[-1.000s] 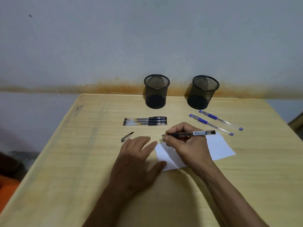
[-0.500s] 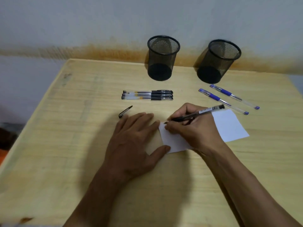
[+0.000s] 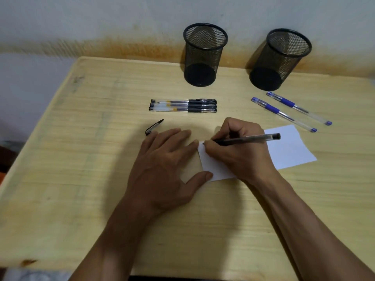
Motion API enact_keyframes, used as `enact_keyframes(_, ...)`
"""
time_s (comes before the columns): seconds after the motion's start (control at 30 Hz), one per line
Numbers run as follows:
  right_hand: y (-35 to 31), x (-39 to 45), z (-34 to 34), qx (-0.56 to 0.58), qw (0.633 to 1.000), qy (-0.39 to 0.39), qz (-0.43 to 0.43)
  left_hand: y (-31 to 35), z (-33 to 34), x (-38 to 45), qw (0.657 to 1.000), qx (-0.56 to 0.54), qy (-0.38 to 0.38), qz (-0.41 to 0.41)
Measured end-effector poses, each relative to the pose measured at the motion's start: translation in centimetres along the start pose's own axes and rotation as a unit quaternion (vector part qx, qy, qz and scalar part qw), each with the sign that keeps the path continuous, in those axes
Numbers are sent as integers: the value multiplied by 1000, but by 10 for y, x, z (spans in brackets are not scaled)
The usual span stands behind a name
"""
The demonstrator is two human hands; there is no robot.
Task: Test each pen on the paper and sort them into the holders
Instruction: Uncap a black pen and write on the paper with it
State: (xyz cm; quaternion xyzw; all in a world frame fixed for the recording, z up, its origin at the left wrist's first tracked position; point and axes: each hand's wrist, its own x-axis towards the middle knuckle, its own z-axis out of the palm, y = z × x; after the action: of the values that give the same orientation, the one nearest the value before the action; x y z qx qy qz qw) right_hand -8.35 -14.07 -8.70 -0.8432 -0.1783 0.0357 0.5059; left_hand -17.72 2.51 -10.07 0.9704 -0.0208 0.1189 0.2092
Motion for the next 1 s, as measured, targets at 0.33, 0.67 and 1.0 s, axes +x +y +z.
enact_keyframes(0.33,-1,1,-1,-21,999,-2,-28,1,-1,0,1000,-9,-12,-6)
enact_keyframes(0.67,2,0,0,-14,999,-1,-32,1,-1,0,1000,-13,-13,-8)
enact_keyframes(1.0,2,0,-1,41,999,2,13,2,-2,-1,1000,-20,-15,-13)
